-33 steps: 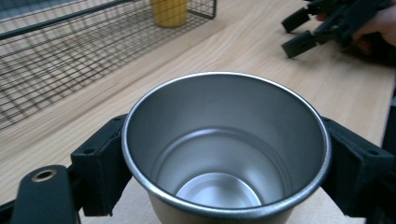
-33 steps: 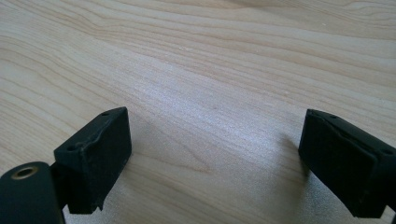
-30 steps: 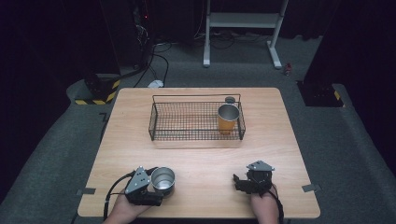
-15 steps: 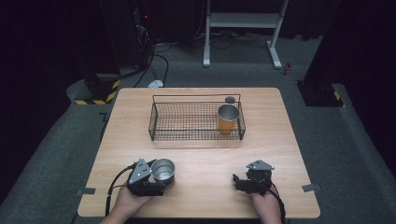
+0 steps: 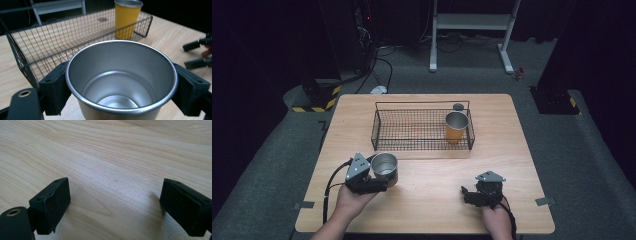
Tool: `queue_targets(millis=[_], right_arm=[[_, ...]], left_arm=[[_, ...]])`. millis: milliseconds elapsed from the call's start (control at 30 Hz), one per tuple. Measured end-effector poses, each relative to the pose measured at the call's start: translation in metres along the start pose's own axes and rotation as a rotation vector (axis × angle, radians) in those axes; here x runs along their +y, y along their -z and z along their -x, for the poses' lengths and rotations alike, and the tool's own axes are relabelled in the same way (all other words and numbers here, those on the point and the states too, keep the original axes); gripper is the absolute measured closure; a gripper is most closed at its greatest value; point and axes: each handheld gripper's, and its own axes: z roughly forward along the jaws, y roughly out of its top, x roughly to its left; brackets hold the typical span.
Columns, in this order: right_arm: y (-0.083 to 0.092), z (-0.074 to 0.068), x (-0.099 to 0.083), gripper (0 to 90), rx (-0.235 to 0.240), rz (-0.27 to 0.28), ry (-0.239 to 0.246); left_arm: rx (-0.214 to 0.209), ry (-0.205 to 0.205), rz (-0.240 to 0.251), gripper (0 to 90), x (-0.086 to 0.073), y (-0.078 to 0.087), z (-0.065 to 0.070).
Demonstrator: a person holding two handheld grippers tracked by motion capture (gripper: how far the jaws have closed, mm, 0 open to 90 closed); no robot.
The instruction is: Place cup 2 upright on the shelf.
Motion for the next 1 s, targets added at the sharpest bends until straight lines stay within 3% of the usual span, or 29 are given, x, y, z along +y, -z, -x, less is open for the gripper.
queue_targets(millis=[500, 900, 1000], right_arm=[[0.0, 0.0, 0.0, 9.9, -0.004, -0.001, -0.011], [0.0, 0.001, 0.0, 10.8, -0.005, 0.005, -0.01], [0.001, 0.001, -0.001, 11.3, -0.009, 0.005, -0.013]], left_arm=[[0.035, 0.004, 0.047, 16.0, 0.044, -0.018, -0.014], [0.066, 0.01, 0.078, 16.2, 0.072, -0.043, -0.028], [0.081, -0.009, 0.077, 16.2, 0.077, -0.052, -0.03]])
